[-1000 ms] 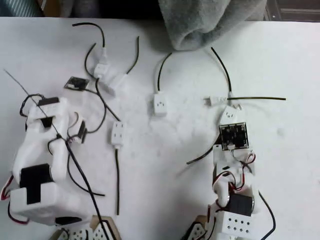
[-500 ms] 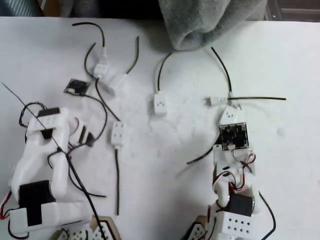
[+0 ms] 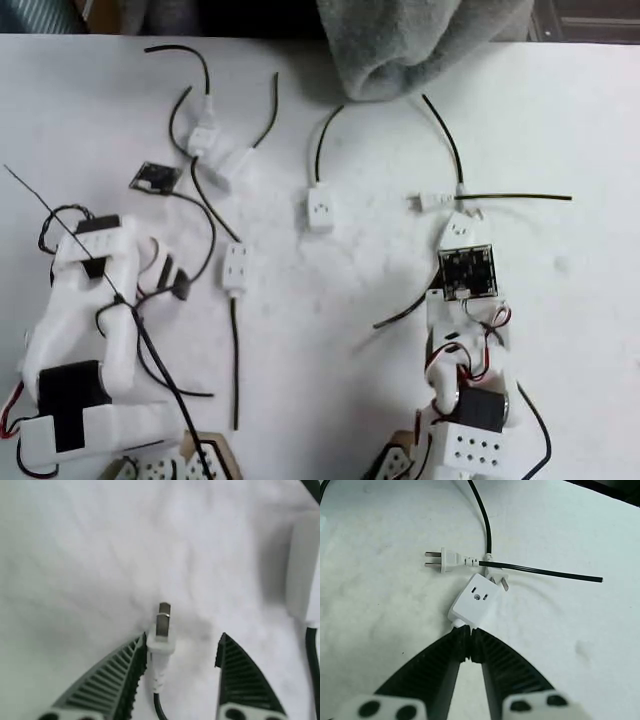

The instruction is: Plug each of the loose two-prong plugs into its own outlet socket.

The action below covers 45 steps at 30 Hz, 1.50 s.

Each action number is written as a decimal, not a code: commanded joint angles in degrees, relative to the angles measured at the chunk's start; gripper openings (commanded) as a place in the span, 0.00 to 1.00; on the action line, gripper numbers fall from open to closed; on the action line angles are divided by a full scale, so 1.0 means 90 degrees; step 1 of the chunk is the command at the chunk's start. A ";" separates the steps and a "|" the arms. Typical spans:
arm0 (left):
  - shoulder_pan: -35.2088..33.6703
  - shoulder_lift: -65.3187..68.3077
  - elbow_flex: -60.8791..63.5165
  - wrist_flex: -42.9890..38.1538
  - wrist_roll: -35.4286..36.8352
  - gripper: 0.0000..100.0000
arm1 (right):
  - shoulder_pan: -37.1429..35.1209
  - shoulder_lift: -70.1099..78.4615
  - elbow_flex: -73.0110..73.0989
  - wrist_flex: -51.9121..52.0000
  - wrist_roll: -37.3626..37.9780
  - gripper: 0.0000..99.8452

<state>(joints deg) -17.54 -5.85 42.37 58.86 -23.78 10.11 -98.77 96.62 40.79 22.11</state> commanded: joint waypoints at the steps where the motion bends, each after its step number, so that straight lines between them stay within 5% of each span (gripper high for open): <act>1: -0.0122 -0.0200 -0.0020 0.0088 -0.0049 0.19 | -0.0044 -0.0015 0.0059 -0.0093 0.0059 0.02; 37: -0.0103 -0.0151 0.0205 0.0078 -0.0010 0.17 | -0.0044 -0.0015 0.0059 -0.0093 0.0059 0.02; 45: 0.0210 0.0376 -0.0137 -0.0049 0.0586 0.16 | -0.0044 -0.0015 0.0059 -0.0093 0.0059 0.02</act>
<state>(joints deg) -16.40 -4.18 44.13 57.89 -19.47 10.11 -98.77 96.62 40.79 22.11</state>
